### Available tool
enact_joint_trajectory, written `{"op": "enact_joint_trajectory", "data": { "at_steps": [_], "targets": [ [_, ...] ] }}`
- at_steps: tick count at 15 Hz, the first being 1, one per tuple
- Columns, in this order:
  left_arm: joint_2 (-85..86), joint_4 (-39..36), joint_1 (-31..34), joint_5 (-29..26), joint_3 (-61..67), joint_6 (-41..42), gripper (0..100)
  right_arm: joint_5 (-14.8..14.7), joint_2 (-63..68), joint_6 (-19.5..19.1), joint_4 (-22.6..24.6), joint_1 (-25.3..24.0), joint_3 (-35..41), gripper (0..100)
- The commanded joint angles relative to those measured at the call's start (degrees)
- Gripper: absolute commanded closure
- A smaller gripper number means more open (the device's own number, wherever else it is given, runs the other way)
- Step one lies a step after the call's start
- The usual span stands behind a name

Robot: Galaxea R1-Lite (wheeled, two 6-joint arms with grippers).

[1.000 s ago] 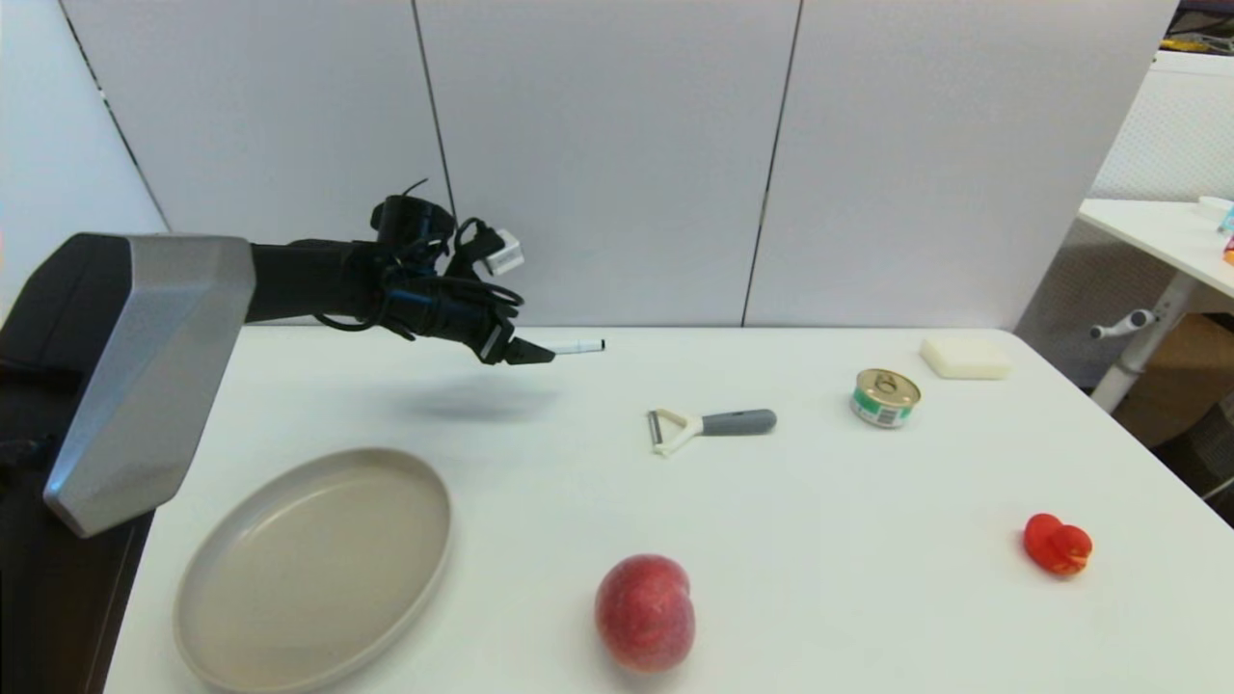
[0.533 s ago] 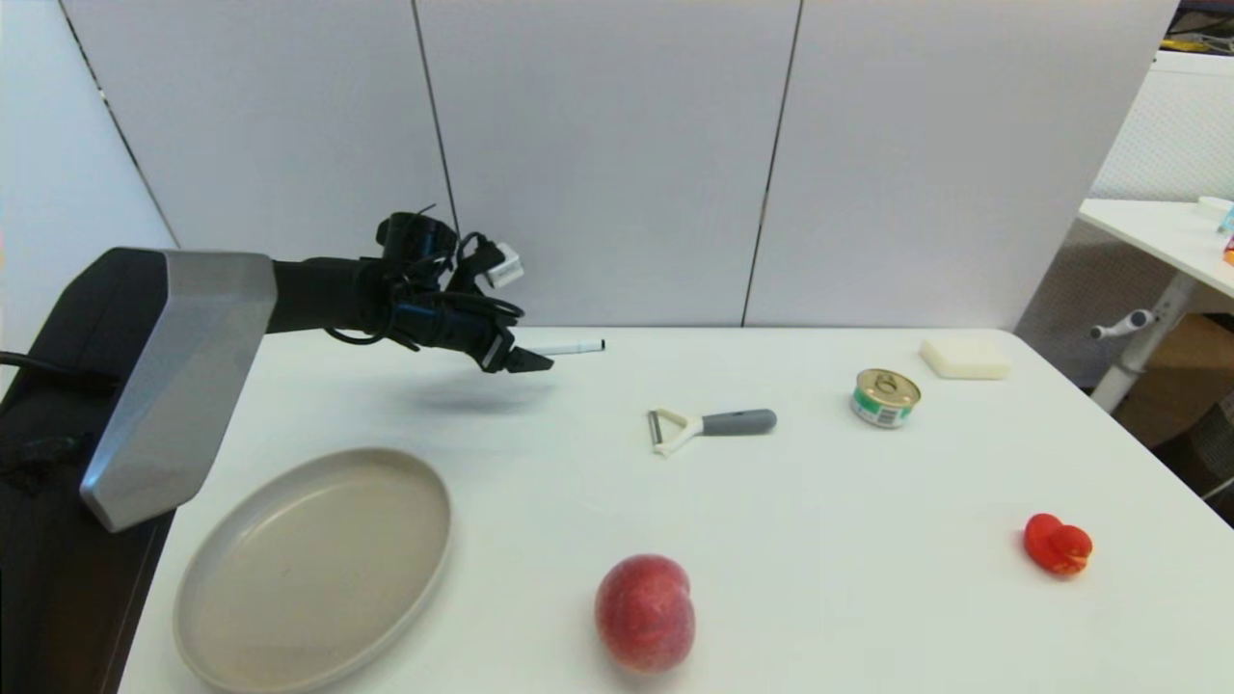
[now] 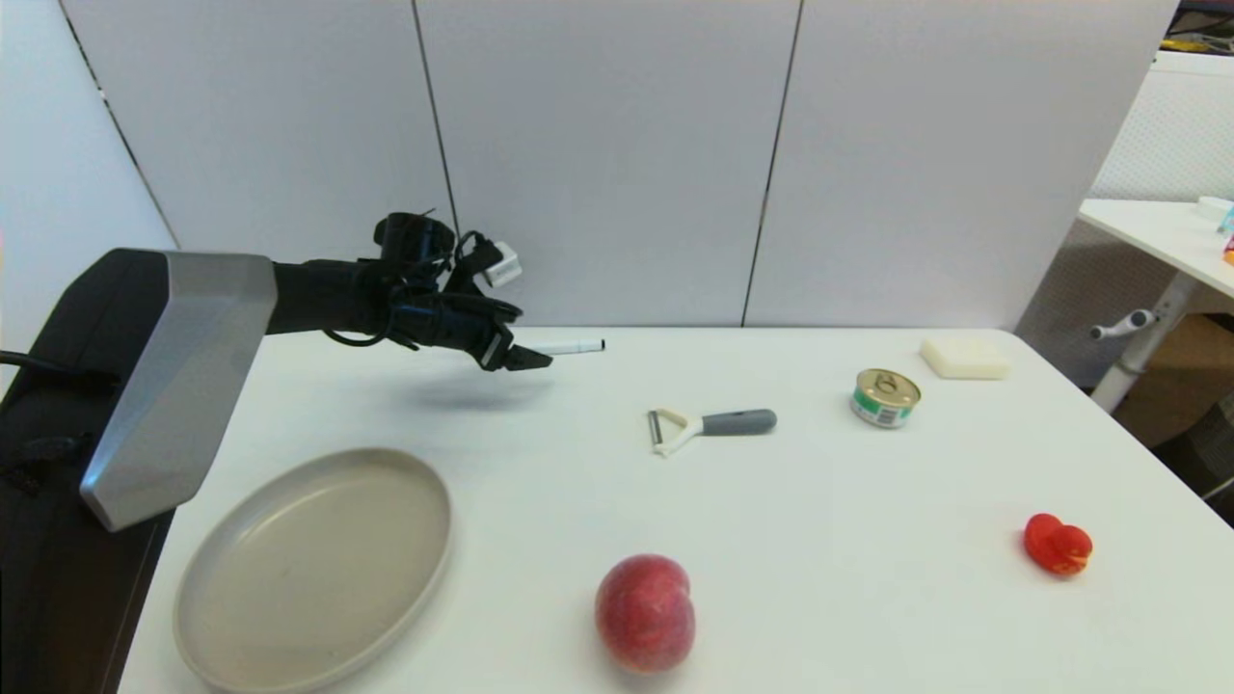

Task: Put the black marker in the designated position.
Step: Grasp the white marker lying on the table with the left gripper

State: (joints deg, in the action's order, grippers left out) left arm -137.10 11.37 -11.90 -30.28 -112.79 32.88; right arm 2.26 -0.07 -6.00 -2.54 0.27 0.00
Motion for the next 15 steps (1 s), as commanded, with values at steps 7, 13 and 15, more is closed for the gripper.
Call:
{"op": "enact_joint_trajectory", "data": {
  "at_steps": [7,13,15],
  "targets": [
    [-3.6,-10.8,0.1,-5.1,0.4,-2.8,0,0.0,0.1,-0.1,0.0,0.1,0.0,0],
    [-5.4,-11.0,0.1,-5.3,0.3,-2.9,0,0.0,0.1,-0.1,0.0,0.0,0.0,0],
    [-6.2,-11.0,0.1,-5.3,0.2,-3.1,0,0.0,0.1,-0.1,0.0,0.0,0.0,0]
  ]
}}
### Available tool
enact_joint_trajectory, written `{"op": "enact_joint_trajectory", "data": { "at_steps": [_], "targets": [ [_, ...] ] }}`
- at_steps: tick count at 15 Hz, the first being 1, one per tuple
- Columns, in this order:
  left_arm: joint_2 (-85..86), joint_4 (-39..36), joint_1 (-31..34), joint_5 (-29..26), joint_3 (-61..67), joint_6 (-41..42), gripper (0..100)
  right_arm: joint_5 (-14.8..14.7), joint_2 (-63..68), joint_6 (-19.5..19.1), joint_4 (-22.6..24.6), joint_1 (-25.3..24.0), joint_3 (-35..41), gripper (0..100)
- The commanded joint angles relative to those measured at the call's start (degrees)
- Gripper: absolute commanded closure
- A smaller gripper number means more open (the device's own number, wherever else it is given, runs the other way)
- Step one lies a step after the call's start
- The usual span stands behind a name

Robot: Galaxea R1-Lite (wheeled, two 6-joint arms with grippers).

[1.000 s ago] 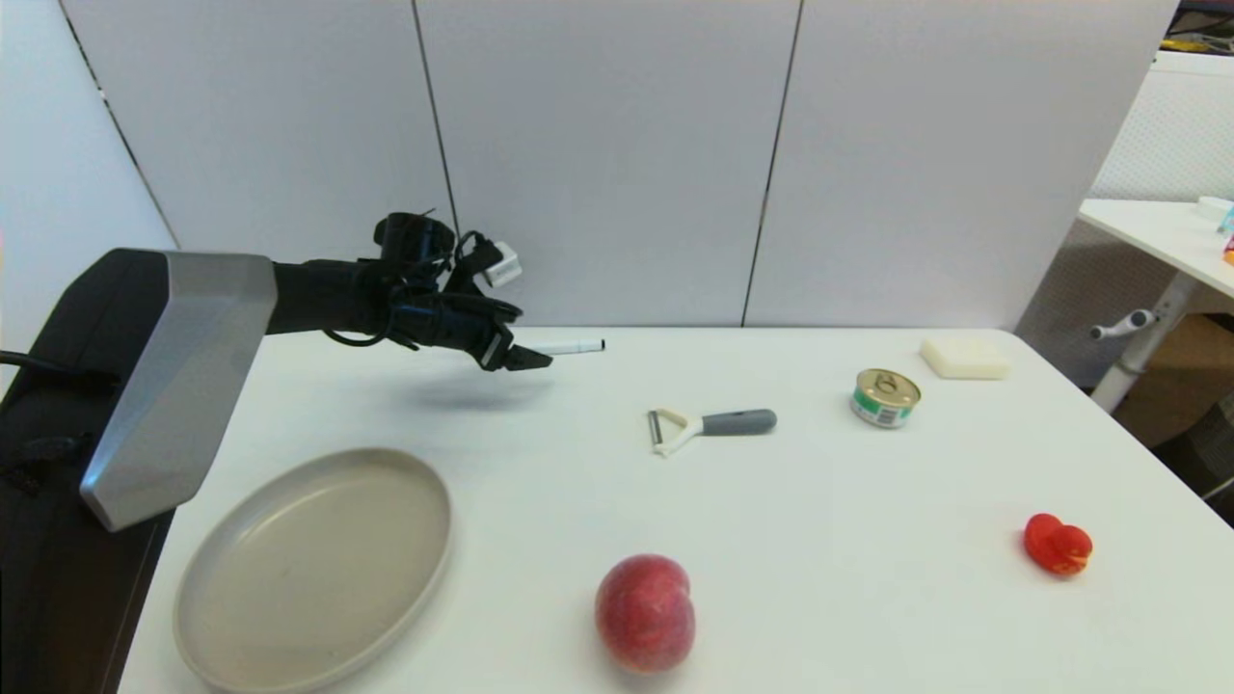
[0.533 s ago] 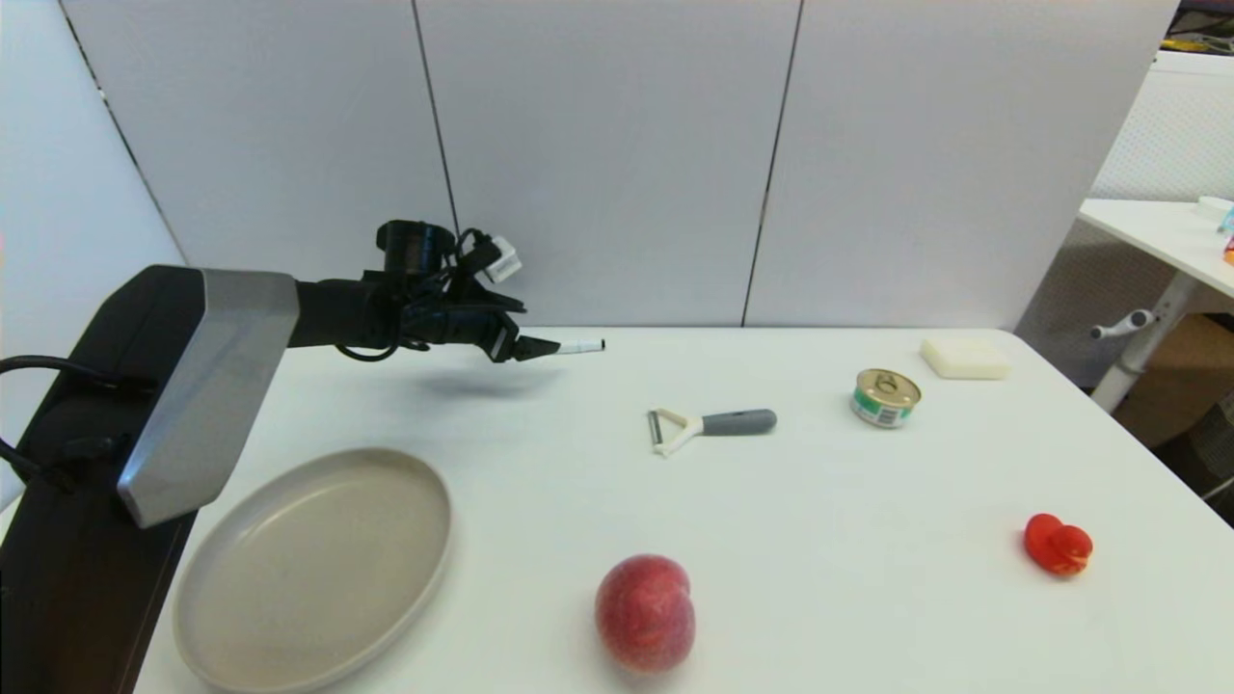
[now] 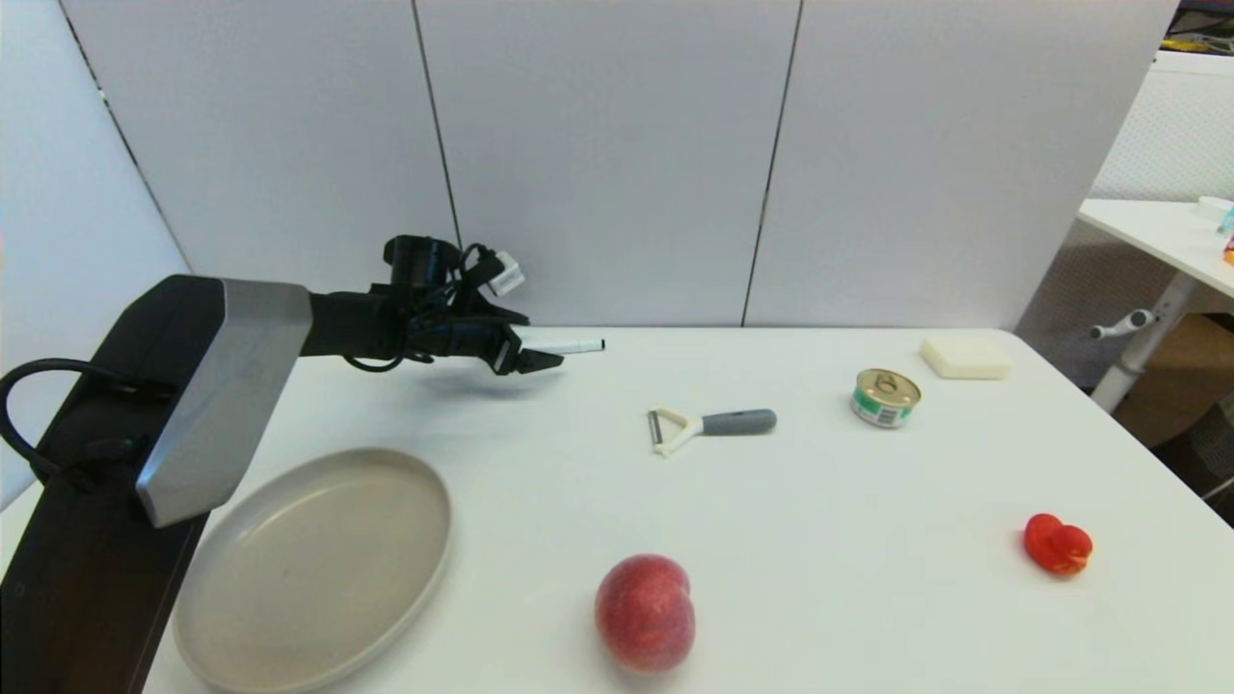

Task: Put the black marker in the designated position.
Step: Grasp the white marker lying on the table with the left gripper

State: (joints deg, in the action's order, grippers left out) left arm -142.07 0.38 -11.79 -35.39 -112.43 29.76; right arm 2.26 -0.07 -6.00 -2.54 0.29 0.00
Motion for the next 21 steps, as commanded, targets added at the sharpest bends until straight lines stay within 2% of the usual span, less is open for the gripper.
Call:
{"op": "enact_joint_trajectory", "data": {
  "at_steps": [1,16,17,21],
  "targets": [
    [-1.4,0.0,0.0,-0.2,-0.2,0.0,0,0.0,0.1,0.0,-0.1,0.0,0.0,0],
    [-2.2,-2.8,0.4,-0.1,-0.5,-3.3,0,0.0,0.1,-0.1,0.0,0.0,0.0,0],
    [-2.2,-2.8,0.3,-0.1,-0.5,-3.3,100,0.0,0.1,-0.1,0.0,0.1,0.0,0],
    [-3.1,-2.8,0.3,-0.1,-0.5,-3.3,100,0.0,0.1,-0.1,0.0,0.0,0.0,0]
  ]
}}
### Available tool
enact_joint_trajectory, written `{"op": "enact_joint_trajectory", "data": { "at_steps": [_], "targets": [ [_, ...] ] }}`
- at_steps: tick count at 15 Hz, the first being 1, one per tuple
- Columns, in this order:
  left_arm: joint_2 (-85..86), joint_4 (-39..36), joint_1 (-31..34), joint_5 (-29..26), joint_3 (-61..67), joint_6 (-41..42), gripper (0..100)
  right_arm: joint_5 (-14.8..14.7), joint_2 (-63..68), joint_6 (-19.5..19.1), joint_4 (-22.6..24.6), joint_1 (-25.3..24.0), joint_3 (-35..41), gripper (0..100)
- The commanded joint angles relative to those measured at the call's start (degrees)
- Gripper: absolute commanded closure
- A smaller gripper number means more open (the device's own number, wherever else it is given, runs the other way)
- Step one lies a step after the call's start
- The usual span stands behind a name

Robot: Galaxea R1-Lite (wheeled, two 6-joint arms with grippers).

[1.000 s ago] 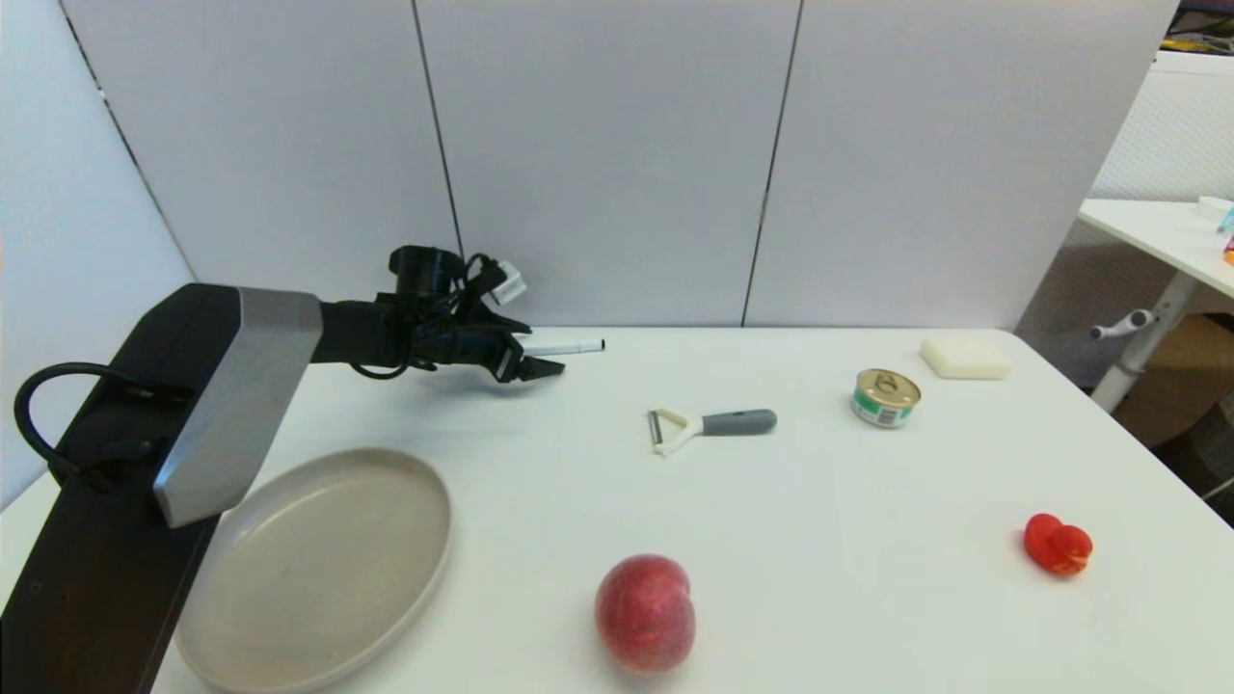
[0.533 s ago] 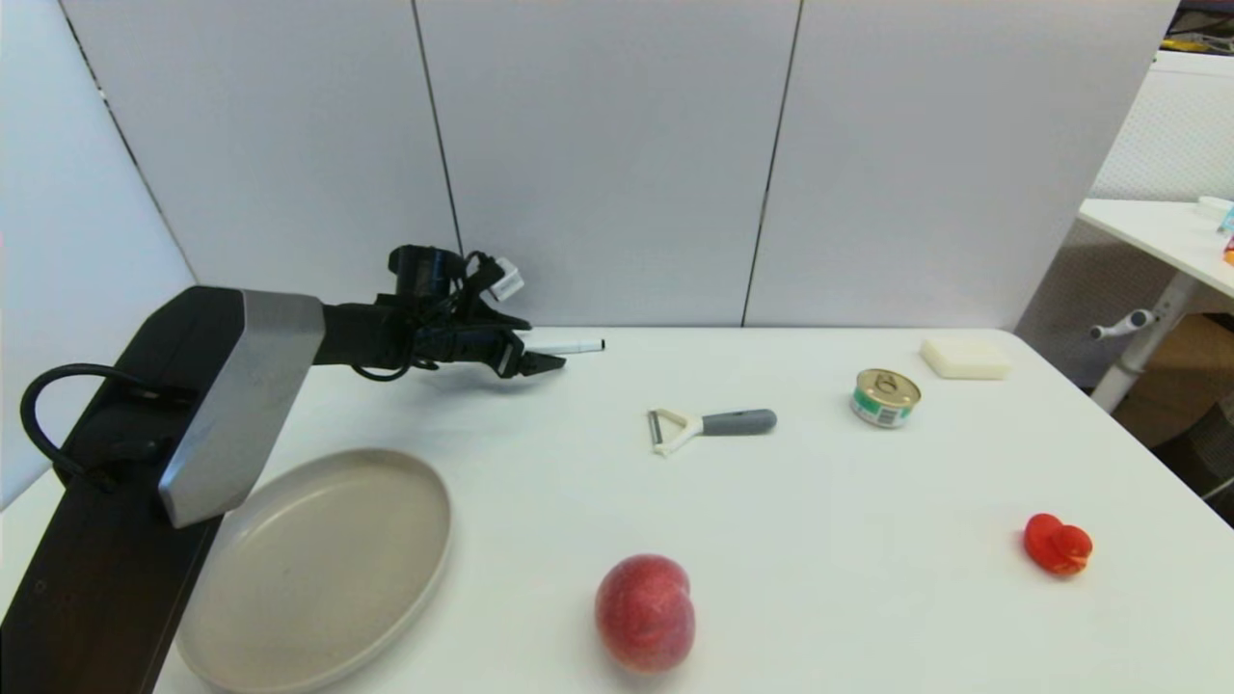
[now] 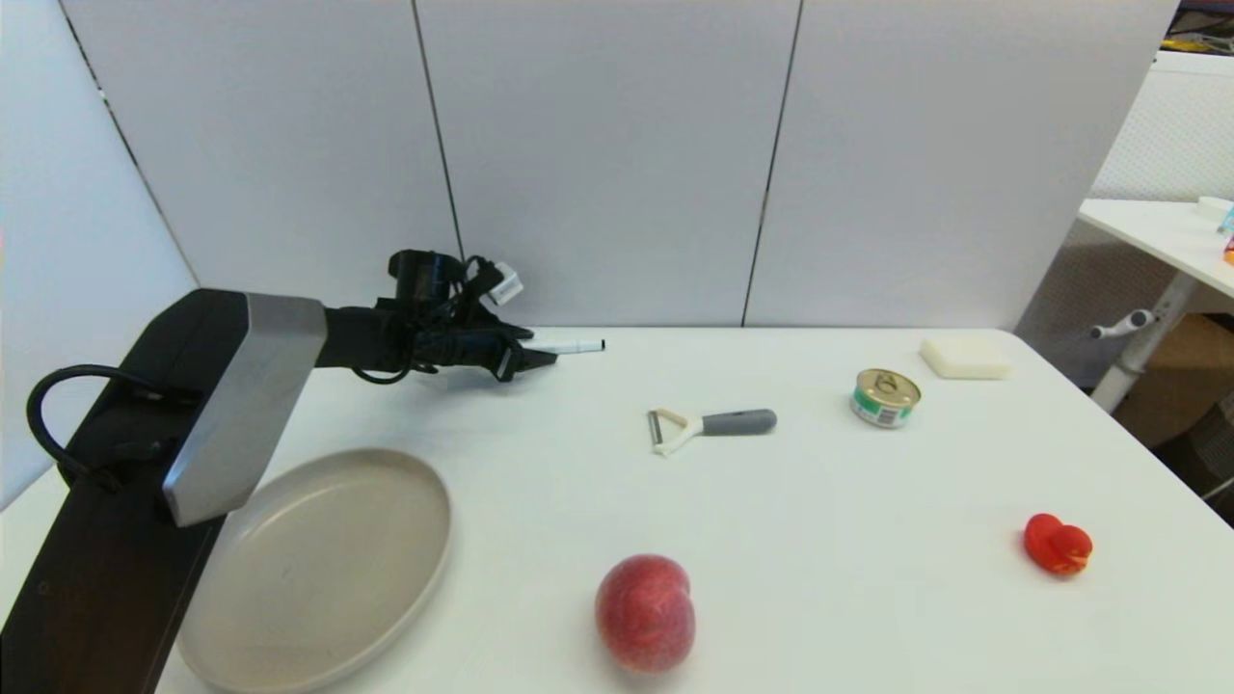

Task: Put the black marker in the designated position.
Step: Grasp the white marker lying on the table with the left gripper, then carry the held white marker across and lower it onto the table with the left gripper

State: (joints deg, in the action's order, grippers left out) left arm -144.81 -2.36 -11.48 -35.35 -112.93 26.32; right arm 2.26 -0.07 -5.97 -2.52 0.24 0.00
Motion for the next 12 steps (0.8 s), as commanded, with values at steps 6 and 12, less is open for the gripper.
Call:
{"op": "enact_joint_trajectory", "data": {
  "at_steps": [6,12],
  "targets": [
    [0.7,0.0,0.0,-0.2,0.0,0.1,100,0.0,0.1,-0.1,0.0,0.0,0.0,0],
    [14.6,7.9,0.3,-0.1,5.3,1.2,100,0.0,0.1,-0.1,0.0,0.1,0.0,0]
  ]
}}
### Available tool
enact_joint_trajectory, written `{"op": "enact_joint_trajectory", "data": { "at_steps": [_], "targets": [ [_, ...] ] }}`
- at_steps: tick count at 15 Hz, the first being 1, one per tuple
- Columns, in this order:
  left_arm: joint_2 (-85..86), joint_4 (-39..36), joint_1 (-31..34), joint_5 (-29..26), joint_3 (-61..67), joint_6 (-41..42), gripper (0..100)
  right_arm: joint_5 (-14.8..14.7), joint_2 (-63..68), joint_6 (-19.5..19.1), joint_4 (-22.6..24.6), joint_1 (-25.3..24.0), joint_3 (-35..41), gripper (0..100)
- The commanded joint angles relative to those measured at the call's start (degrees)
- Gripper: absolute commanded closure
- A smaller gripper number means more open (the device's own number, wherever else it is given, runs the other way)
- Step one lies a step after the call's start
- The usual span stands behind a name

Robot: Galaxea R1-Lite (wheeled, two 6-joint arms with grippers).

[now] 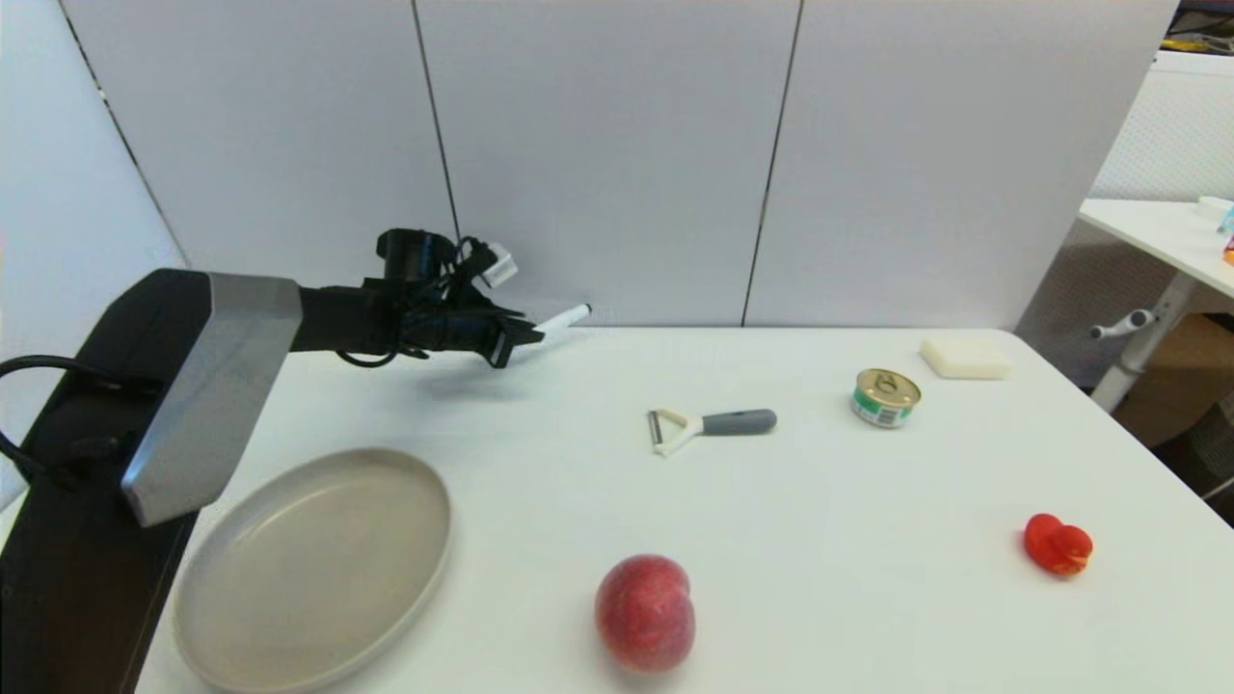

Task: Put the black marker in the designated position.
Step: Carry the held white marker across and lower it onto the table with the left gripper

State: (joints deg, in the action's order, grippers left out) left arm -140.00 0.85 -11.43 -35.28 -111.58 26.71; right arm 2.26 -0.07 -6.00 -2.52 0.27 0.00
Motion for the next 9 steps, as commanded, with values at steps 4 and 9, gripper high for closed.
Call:
{"op": "enact_joint_trajectory", "data": {
  "at_steps": [4,9],
  "targets": [
    [23.4,7.7,2.8,0.0,16.7,2.6,100,0.0,0.1,-0.1,0.0,0.0,0.0,0],
    [38.6,7.7,13.0,4.3,38.5,2.9,100,0.0,-0.1,-0.1,0.0,0.0,0.0,0]
  ]
}}
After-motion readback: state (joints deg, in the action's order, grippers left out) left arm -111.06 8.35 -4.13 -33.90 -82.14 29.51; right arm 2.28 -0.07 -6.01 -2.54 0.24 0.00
